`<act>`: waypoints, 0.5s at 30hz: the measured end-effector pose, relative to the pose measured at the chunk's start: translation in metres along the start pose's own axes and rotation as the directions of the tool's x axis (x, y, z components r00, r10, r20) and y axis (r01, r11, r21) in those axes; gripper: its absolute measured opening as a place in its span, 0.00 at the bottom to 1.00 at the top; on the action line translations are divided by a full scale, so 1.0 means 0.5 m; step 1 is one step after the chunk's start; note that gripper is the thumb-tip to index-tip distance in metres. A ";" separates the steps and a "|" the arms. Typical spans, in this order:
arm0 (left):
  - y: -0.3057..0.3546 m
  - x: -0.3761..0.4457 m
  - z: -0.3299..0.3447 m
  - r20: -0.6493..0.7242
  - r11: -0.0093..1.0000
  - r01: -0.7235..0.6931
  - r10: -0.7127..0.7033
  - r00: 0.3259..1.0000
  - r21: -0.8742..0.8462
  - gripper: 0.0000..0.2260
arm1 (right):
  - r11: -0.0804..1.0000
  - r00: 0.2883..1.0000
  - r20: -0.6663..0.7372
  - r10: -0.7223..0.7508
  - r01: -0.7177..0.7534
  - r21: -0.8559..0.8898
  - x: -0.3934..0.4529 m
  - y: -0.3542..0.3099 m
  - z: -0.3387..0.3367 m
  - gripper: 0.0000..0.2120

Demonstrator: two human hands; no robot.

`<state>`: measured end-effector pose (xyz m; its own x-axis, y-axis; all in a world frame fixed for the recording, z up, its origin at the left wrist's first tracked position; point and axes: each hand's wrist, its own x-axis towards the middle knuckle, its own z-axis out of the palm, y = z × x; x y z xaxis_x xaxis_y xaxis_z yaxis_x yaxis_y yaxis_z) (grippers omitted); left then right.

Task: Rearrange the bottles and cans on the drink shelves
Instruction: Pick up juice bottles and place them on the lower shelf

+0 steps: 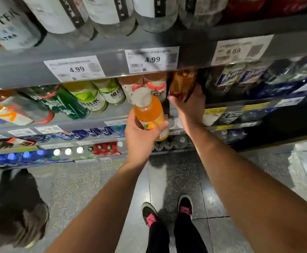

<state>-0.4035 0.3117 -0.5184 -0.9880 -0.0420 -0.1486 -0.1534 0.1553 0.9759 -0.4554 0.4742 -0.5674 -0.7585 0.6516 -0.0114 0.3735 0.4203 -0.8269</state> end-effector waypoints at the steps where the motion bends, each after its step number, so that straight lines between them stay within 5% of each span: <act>1: -0.001 0.001 0.004 0.005 1.000 0.007 -0.007 1.000 -0.003 0.29 | 0.999 1.000 0.005 0.003 -0.002 -0.037 0.011 -0.002 -0.002 0.41; 11: 0.024 -0.001 0.068 -0.081 0.999 0.031 -0.034 0.996 -0.044 0.21 | 1.000 1.000 0.010 0.003 -0.003 -0.012 -0.036 0.006 -0.134 0.39; 15: 0.037 0.014 0.111 -0.083 1.000 -0.006 0.003 0.997 -0.030 0.22 | 1.000 1.000 -0.008 0.003 -0.004 -0.021 -0.093 0.046 -0.201 0.31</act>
<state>-0.4143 0.3689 -0.5104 -0.9836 -0.1234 -0.1315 -0.1470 0.1262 0.9811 -0.3580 0.5170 -0.5297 -0.7528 0.6581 -0.0097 0.3872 0.4309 -0.8151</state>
